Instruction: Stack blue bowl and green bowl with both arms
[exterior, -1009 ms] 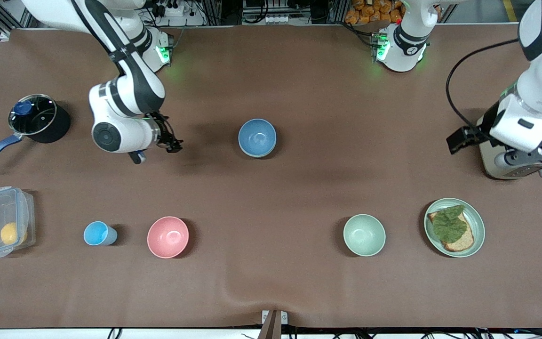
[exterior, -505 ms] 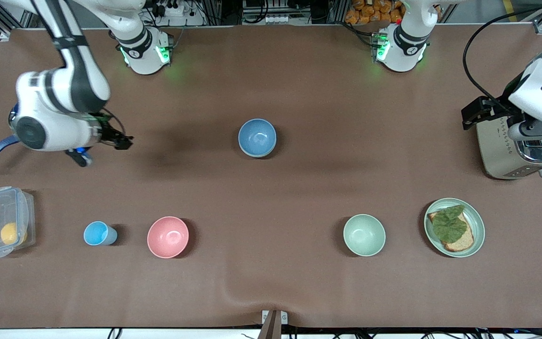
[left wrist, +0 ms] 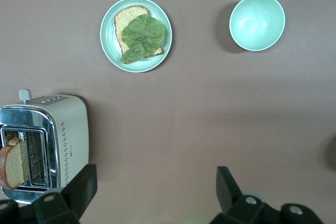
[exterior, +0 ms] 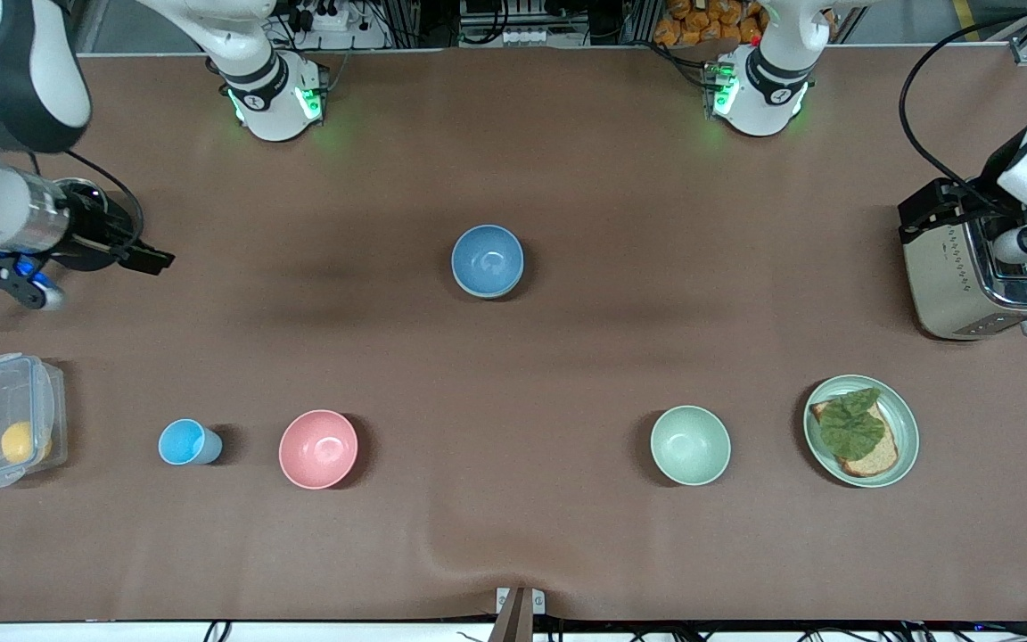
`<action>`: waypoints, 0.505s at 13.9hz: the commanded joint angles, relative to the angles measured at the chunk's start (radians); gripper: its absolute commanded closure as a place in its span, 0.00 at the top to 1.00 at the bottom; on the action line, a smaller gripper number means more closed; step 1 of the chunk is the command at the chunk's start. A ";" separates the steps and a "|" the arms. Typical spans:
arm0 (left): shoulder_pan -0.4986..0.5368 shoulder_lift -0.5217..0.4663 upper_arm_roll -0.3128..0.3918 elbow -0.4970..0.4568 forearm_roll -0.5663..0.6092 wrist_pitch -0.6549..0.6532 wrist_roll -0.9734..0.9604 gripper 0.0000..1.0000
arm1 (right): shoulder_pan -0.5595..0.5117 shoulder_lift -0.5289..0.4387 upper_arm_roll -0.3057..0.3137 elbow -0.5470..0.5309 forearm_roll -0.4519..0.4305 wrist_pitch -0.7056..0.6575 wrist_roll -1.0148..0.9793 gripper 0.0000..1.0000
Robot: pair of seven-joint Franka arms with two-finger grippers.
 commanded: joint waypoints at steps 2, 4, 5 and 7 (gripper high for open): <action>0.011 0.009 -0.002 0.010 -0.019 -0.017 0.023 1.00 | 0.032 0.013 0.013 0.216 -0.002 -0.094 -0.023 1.00; 0.013 0.009 -0.002 0.012 -0.016 -0.017 0.023 1.00 | 0.052 0.013 -0.001 0.294 -0.002 -0.119 -0.049 1.00; 0.013 0.009 -0.002 0.012 -0.016 -0.017 0.023 1.00 | 0.053 0.011 -0.005 0.321 -0.001 -0.140 -0.090 1.00; 0.017 0.008 -0.001 0.012 -0.019 -0.017 0.023 1.00 | 0.059 0.010 -0.019 0.362 0.001 -0.157 -0.194 1.00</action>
